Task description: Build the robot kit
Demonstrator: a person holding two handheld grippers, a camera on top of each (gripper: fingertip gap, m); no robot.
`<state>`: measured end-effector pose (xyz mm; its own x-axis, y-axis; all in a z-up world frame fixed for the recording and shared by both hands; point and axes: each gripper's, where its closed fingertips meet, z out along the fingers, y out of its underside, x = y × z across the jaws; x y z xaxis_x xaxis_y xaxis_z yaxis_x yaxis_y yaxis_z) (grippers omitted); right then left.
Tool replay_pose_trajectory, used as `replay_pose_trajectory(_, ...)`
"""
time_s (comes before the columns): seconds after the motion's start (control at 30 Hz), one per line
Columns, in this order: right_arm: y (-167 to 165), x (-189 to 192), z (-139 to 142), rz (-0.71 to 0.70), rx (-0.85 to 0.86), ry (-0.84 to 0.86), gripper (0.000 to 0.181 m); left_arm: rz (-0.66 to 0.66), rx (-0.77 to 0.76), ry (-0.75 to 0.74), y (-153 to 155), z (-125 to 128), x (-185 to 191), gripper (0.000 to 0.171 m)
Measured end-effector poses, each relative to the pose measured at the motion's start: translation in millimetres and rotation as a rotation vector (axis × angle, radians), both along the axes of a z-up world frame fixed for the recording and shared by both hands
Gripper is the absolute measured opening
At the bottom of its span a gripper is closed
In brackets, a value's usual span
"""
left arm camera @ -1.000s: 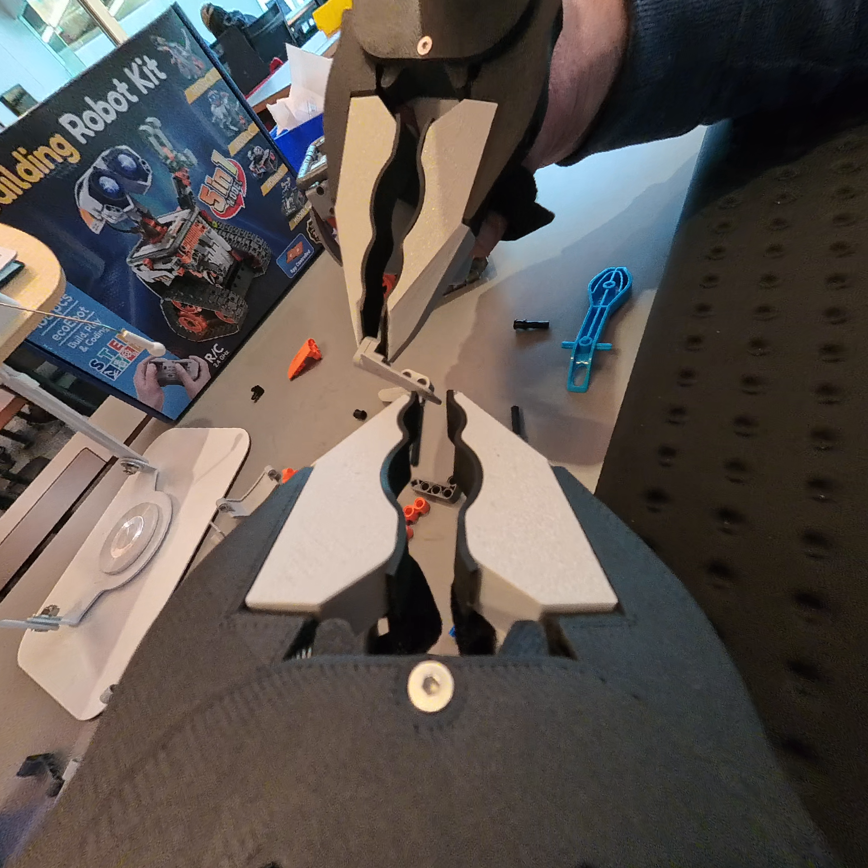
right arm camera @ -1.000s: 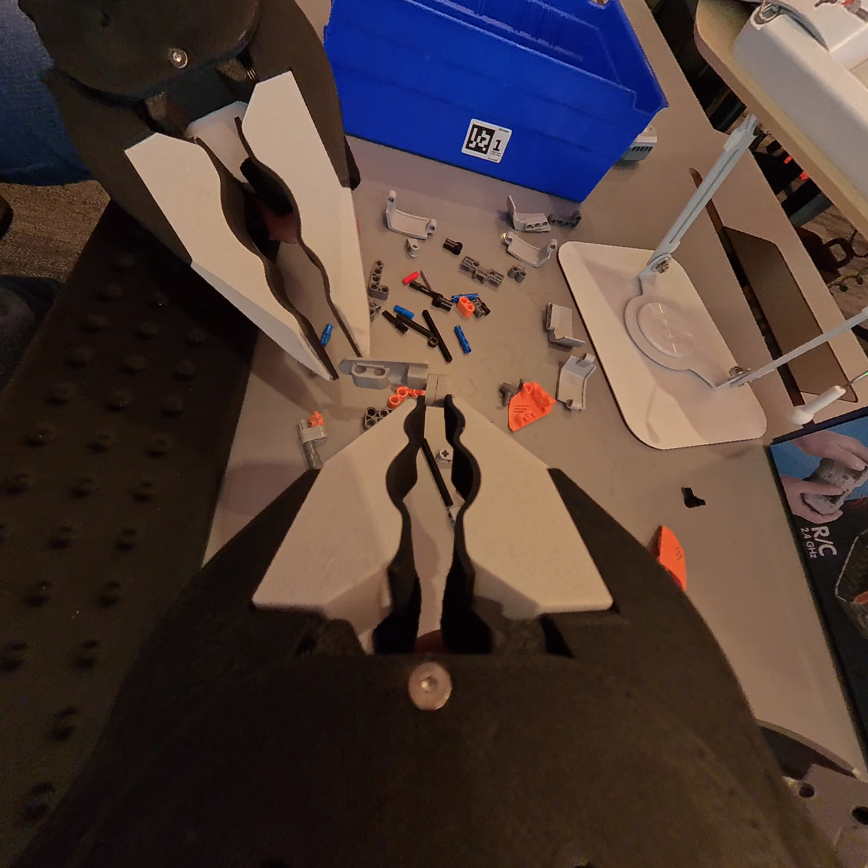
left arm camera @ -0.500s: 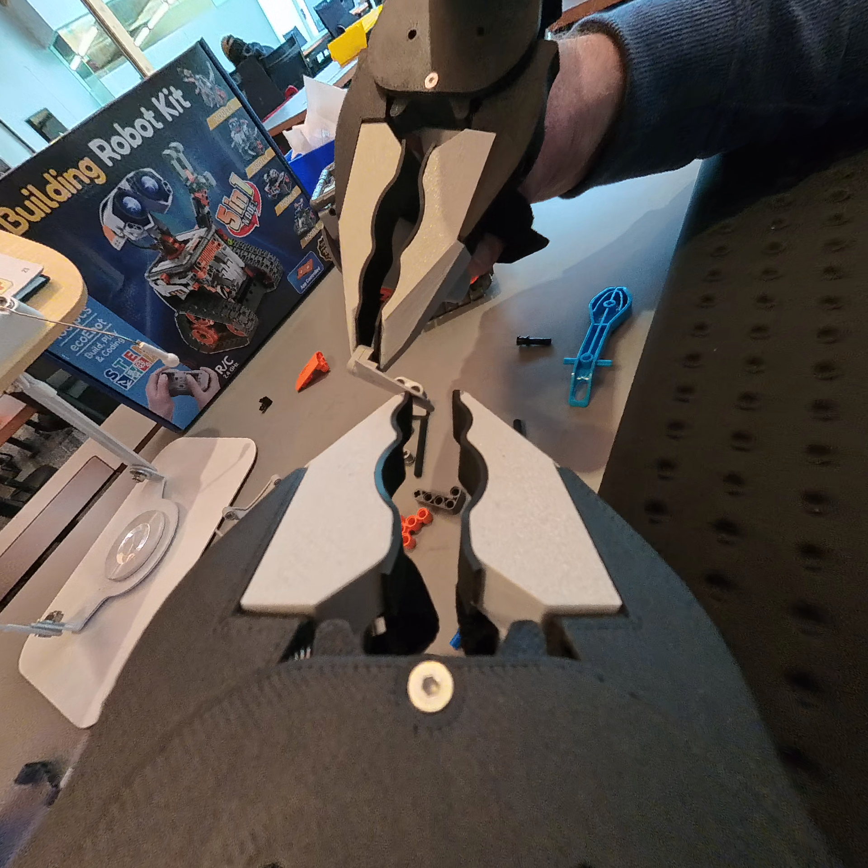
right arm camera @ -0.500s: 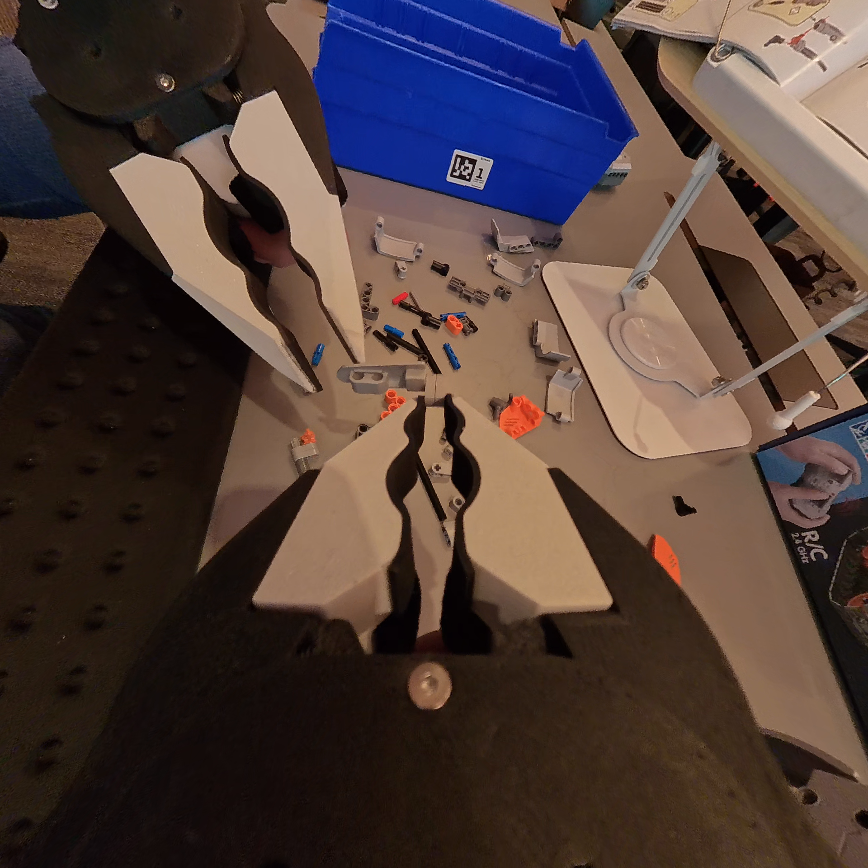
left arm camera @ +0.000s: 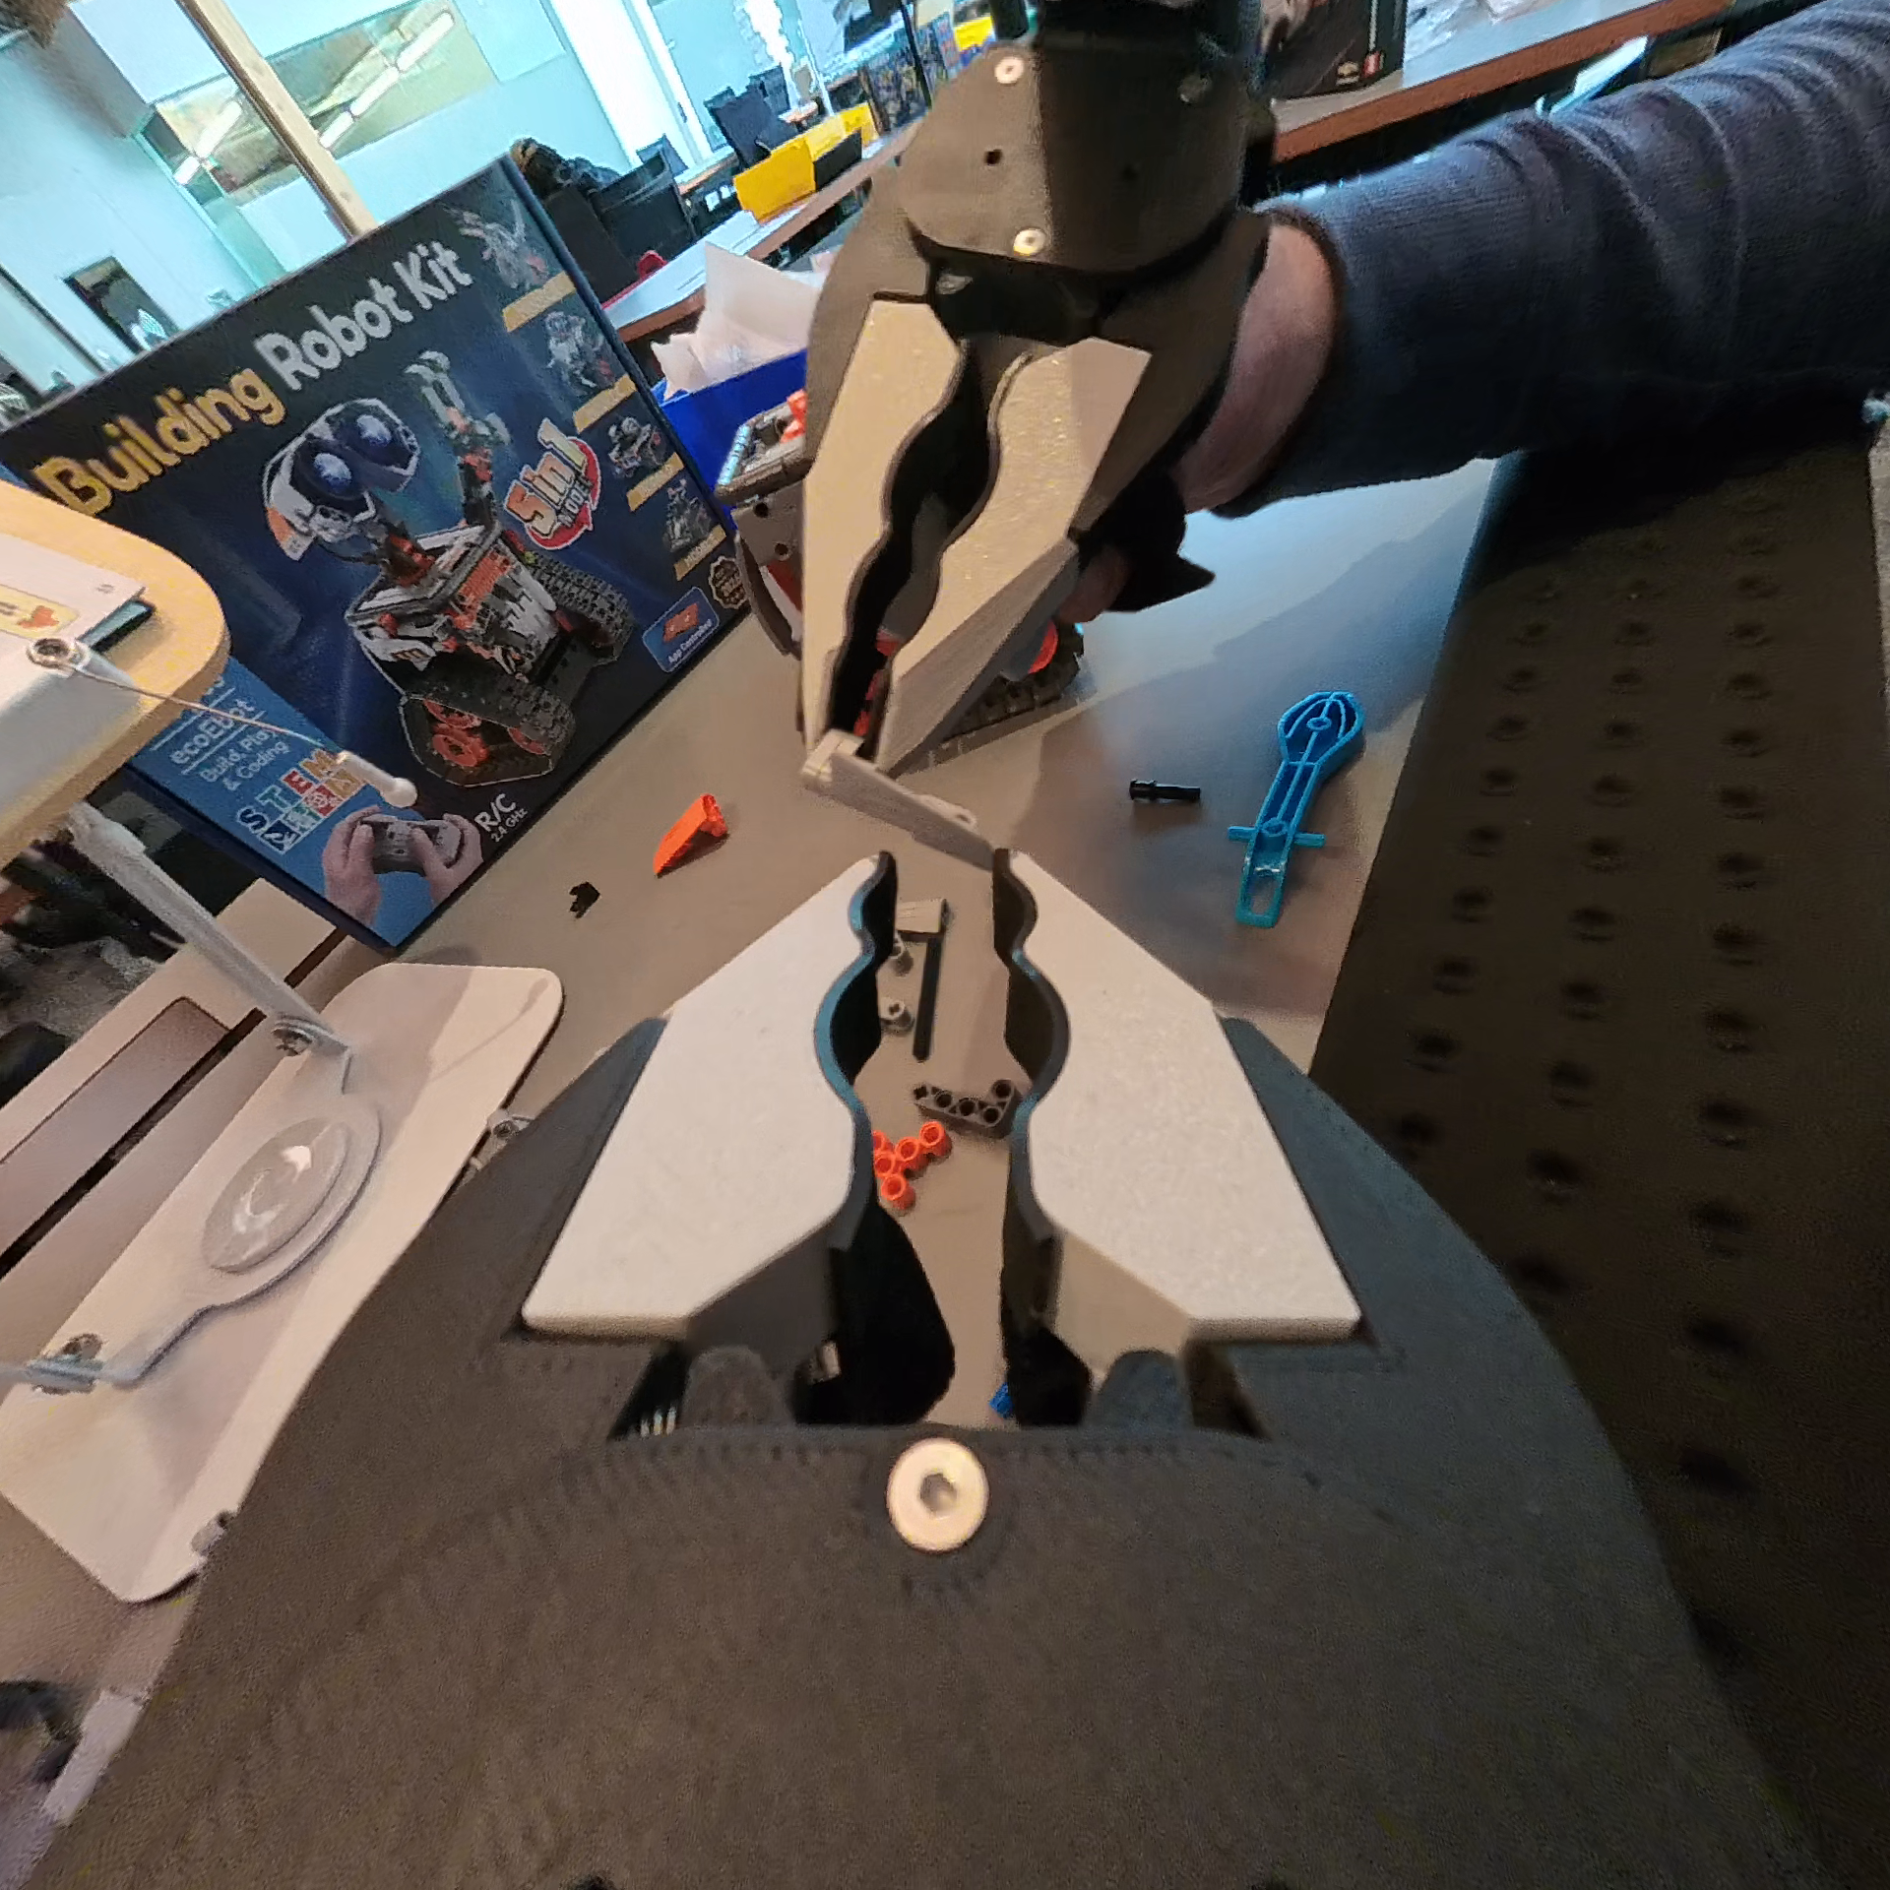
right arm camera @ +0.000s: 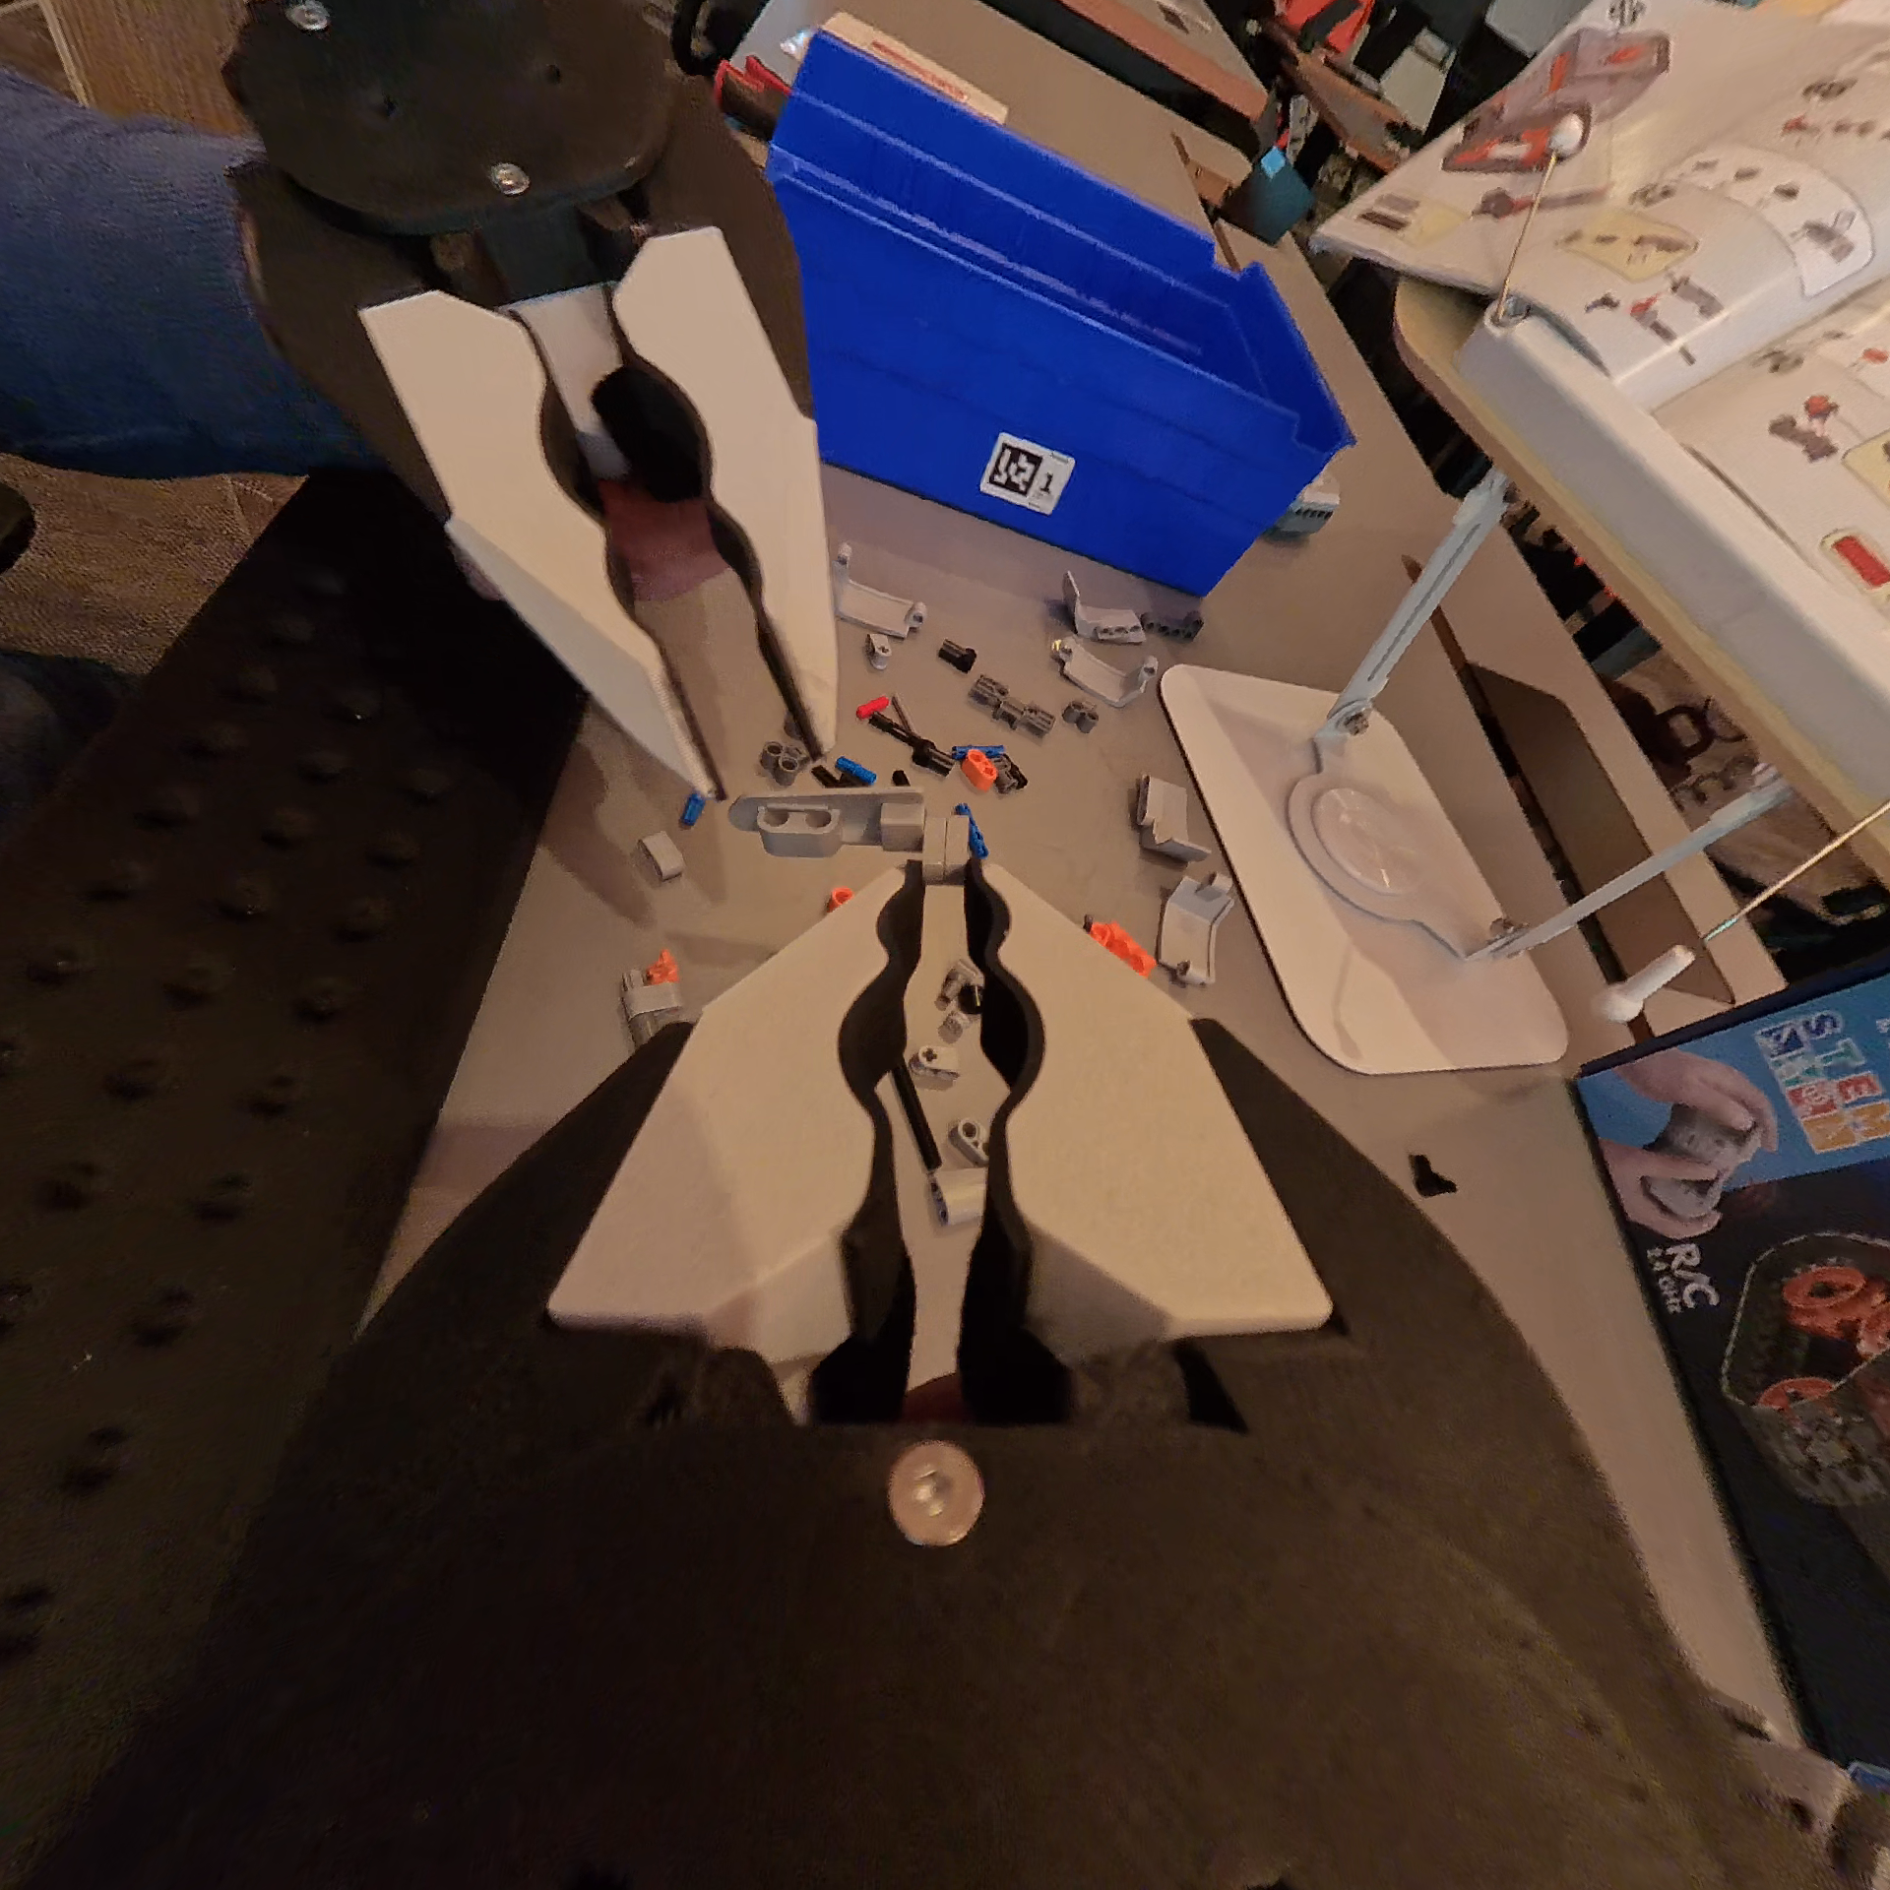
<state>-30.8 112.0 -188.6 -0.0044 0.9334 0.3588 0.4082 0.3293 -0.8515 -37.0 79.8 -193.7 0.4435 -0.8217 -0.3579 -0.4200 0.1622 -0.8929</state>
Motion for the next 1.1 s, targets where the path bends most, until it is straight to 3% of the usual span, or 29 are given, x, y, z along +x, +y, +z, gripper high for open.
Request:
replay_pose_trajectory(0.2,-18,-2,17,0.105,0.137,0.083,0.005,-0.094,-0.209,-0.165,-5,8,3,0.018)
replay_pose_trajectory(0.43,-36,-2,18,0.174,0.371,0.029,0.005,-0.26,-0.435,-0.277,-21,7,12,0.025)
replay_pose_trajectory(0.57,-43,-4,13,0.202,0.444,-0.015,0.005,-0.31,-0.466,-0.326,-27,15,14,0.03)
replay_pose_trajectory(0.87,-48,-7,11,0.208,0.484,-0.029,0.006,-0.3,-0.436,-0.293,-26,11,17,0.018)
replay_pose_trajectory(1.1,-25,-6,18,0.059,0.367,-0.036,0.018,-0.201,-0.377,-0.387,-9,25,13,0.014)
